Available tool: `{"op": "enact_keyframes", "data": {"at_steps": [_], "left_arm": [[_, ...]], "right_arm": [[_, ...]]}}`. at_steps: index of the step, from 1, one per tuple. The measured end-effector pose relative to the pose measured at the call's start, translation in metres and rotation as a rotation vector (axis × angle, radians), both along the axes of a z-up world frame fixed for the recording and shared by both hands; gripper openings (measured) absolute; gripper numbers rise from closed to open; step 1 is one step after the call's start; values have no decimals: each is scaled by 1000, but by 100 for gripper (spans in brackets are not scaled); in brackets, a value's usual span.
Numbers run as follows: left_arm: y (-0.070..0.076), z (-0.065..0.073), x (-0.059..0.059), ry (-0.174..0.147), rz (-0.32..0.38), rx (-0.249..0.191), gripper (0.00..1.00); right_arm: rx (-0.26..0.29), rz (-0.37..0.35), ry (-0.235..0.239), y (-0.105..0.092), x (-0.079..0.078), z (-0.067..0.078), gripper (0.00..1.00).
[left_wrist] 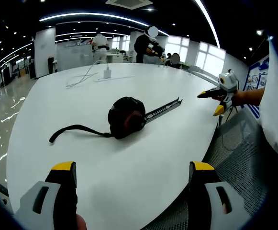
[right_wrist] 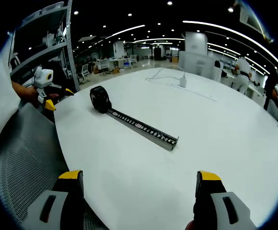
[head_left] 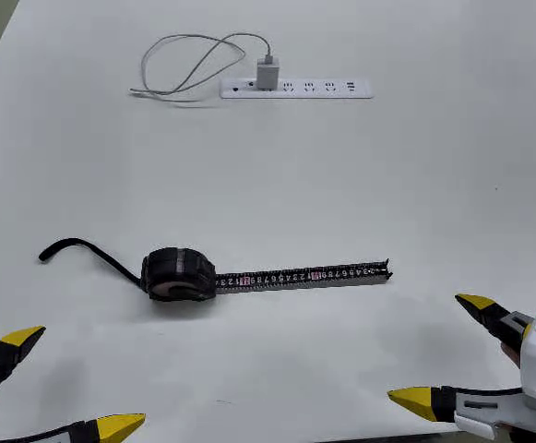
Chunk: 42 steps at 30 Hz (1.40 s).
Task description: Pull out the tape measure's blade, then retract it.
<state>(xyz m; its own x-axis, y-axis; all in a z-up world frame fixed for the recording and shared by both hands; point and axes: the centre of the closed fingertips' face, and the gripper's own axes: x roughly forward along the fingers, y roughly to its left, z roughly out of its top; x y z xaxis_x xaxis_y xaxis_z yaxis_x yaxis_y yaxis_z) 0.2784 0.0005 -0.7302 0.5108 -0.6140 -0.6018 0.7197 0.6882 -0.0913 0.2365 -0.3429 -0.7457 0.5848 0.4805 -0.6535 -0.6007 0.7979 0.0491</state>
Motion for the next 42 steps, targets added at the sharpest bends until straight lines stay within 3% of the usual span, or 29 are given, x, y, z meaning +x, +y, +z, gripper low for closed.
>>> {"op": "enact_keyframes", "data": {"at_steps": [12, 20, 42], "left_arm": [[-23, -1, 11, 0, -8, -4, 93], [-32, 1, 18, -2, 9, -31, 91], [-60, -2, 41, 6, 45, -46, 92]], "right_arm": [[8, 2, 8, 3, -1, -2, 95], [12, 8, 14, 4, -1, -4, 95], [16, 10, 13, 3, 3, -4, 95]]}}
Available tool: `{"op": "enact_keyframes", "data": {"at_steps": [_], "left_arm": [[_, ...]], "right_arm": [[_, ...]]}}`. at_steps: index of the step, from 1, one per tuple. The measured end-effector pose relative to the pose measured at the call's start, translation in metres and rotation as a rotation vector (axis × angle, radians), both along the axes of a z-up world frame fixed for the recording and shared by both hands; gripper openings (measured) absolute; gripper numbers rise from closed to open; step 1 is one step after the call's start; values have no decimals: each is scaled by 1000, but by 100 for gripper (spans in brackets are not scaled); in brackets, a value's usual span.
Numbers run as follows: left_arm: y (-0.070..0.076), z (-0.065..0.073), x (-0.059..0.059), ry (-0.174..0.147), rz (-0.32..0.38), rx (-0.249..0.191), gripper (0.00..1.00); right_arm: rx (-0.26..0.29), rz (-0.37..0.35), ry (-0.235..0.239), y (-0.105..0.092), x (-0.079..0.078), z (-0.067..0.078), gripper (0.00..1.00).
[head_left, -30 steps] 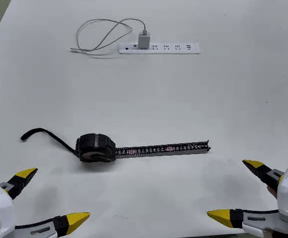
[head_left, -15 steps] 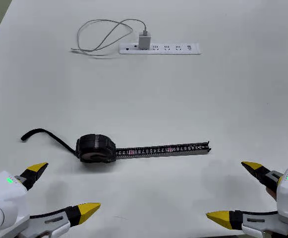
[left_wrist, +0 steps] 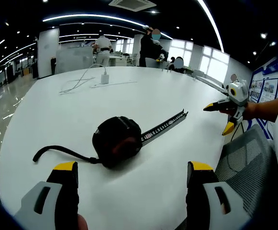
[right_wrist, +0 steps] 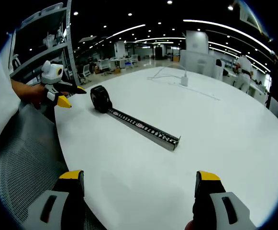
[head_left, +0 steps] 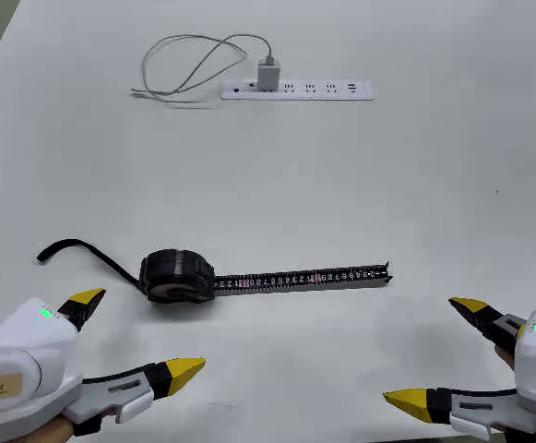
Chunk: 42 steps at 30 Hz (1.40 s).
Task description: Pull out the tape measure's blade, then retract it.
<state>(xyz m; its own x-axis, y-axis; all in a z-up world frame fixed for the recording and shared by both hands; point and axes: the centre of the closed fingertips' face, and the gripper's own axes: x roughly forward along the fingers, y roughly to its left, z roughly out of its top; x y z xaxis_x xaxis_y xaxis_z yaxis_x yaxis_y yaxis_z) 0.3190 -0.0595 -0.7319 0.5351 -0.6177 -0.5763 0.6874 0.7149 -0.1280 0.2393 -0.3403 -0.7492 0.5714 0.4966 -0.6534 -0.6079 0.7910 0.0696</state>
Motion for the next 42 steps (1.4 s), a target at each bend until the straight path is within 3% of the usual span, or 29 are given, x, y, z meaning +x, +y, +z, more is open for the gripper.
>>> {"op": "enact_keyframes", "data": {"at_steps": [11, 13, 25, 32, 42], "left_arm": [[-19, -3, 7, 1, -25, 7, 92], [-22, -6, 7, -6, -48, 28, 92], [-35, -8, 15, 13, -44, 11, 92], [-36, -10, 21, 14, -8, 11, 92], [-36, -12, 30, -4, 115, 17, 87]], "right_arm": [[2, -6, -5, -4, 3, 1, 95], [3, -6, -7, -4, 3, 1, 95], [3, -10, -8, -6, 4, 0, 95], [-3, -6, -15, -7, 8, 1, 93], [-25, 29, -25, -11, 15, 3, 81]]}}
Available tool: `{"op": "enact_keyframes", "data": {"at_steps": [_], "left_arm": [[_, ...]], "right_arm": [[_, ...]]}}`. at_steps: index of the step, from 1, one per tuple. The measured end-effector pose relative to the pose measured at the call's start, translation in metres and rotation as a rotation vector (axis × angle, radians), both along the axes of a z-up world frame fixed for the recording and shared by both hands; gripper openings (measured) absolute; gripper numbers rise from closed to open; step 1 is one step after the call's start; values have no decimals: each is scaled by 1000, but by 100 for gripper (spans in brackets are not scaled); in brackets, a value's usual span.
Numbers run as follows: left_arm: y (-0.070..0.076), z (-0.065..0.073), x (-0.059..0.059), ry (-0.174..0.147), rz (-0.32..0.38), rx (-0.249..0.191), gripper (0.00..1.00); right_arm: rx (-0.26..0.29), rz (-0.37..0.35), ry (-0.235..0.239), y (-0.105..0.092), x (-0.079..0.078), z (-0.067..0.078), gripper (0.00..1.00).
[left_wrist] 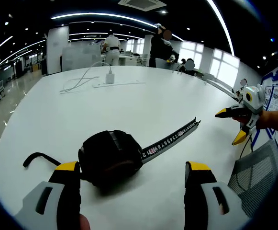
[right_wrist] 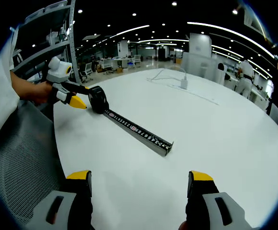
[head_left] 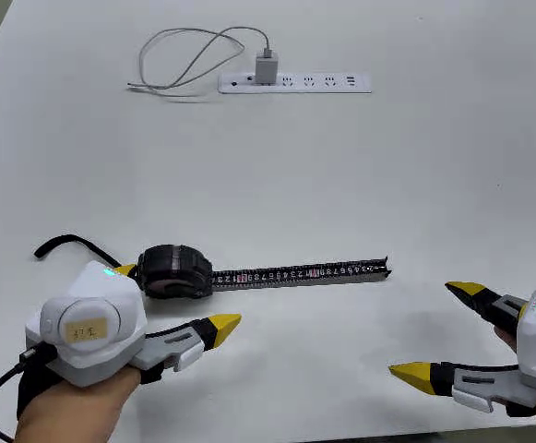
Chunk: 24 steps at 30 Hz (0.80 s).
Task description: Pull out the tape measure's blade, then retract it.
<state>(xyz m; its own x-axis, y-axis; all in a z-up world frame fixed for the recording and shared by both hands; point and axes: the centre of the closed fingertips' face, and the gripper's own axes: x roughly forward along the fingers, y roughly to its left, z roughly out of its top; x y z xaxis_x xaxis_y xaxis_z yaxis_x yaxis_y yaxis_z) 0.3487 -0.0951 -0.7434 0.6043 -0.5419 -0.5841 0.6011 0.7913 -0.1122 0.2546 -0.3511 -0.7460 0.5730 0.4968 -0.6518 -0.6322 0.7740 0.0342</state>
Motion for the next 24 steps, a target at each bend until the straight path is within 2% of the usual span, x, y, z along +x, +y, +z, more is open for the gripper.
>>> {"op": "enact_keyframes", "data": {"at_steps": [2, 3, 8, 13, 16, 19, 21, 24], "left_arm": [[1, -1, 2, -1, 17, -4, 84], [1, -1, 4, -4, 41, -17, 84], [-1, -2, 7, -6, 84, -33, 84], [-1, -3, 12, -15, 134, -28, 83], [-2, -2, 15, 0, 169, -49, 83], [3, -4, 18, -7, 180, -25, 79], [1, -2, 20, 7, 201, -55, 78], [3, -4, 21, 13, 215, -57, 77]], "right_arm": [[-2, 3, -1, -1, 3, 1, 79], [-21, 11, -4, -3, 5, 0, 78], [-36, 40, -7, -4, 12, 2, 73], [-57, 77, -5, -4, 19, 3, 67], [-67, 96, -1, -4, 23, 3, 64], [-83, 123, 3, -5, 28, 1, 60], [-85, 144, 8, -5, 31, 1, 57], [-85, 175, 10, -5, 35, 2, 50]]}}
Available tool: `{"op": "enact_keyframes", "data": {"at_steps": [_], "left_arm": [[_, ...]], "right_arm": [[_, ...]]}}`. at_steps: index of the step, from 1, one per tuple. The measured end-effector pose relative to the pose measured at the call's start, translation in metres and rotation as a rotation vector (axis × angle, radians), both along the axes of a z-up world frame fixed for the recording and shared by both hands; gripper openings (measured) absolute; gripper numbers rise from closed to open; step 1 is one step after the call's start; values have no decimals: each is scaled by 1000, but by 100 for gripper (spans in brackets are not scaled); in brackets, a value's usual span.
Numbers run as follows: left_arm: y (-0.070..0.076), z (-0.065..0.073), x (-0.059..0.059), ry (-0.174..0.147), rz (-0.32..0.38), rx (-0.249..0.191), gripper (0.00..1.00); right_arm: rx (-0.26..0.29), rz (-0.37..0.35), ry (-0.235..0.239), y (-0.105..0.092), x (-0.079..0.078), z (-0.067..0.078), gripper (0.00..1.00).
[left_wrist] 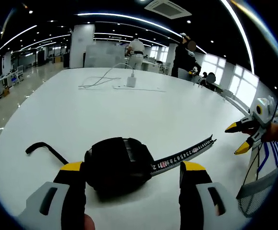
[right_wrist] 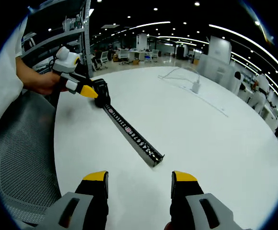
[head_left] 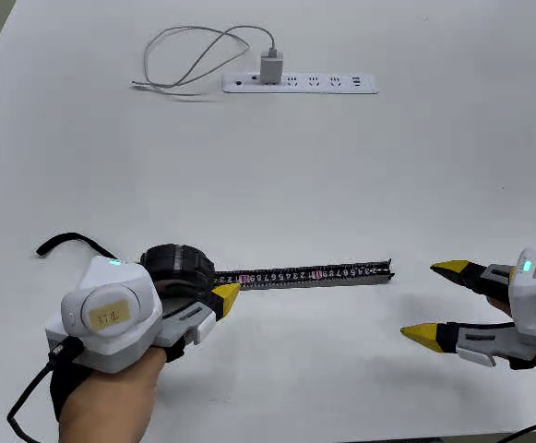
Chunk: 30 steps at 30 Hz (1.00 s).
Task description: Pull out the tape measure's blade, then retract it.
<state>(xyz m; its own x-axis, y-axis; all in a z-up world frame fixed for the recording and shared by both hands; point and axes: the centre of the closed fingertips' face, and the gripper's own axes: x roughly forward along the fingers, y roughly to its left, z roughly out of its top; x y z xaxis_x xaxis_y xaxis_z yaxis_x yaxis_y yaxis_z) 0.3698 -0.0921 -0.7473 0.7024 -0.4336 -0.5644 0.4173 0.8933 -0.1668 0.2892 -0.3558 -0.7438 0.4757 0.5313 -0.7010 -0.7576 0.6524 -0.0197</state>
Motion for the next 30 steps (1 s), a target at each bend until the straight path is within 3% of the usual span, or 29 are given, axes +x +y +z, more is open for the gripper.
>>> {"op": "enact_keyframes", "data": {"at_steps": [15, 17, 21, 30], "left_arm": [[3, -2, 7, 21, 91, -7, 73], [5, -2, 7, 23, 103, -3, 71], [6, -3, 10, 34, 130, -18, 70], [9, -7, 12, 40, 150, 0, 65]], "right_arm": [[-72, 120, 44, -10, 25, -6, 37], [-104, 154, 44, -11, 27, -9, 33], [-109, 180, 57, -9, 32, -11, 32], [-145, 243, 80, -6, 41, -17, 33]]}}
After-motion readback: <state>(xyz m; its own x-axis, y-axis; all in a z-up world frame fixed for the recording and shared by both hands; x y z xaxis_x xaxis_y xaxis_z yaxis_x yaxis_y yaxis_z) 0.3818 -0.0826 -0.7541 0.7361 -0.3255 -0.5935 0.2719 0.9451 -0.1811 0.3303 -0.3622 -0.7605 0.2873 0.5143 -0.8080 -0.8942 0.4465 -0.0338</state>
